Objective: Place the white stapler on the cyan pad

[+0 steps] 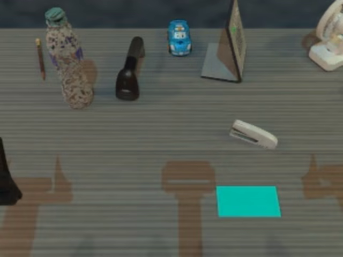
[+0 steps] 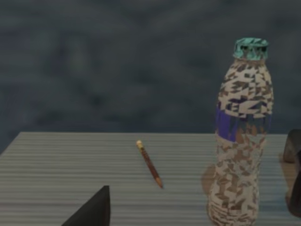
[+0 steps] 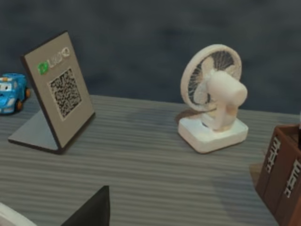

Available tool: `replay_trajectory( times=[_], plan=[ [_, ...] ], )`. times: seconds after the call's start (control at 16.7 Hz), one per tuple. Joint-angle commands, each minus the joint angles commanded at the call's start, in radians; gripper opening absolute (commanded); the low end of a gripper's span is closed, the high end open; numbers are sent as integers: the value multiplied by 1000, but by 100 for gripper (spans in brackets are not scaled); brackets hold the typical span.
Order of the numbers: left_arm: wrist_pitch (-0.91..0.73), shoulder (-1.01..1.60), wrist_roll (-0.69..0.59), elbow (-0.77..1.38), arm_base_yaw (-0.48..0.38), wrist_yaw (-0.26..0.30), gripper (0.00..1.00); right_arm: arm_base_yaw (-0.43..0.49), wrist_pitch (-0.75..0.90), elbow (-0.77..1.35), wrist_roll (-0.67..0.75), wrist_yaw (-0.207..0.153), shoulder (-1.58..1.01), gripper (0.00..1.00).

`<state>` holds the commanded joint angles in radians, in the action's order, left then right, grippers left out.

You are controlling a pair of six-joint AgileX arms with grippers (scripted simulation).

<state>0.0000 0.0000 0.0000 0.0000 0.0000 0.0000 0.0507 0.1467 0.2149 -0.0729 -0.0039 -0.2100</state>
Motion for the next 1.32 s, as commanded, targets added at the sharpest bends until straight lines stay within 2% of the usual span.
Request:
replay_trajectory(
  times=[0.3,0.9,1.32],
  plan=[
    [0,0,0,0,0,0,100,81,277,444,-135,4,-456,100],
    [0,0,0,0,0,0,100,271,947,1477,-450,13,-1645,100],
    [0,0,0,0,0,0,100,365,1235,1980,-597,10,-2127,100]
  ],
)
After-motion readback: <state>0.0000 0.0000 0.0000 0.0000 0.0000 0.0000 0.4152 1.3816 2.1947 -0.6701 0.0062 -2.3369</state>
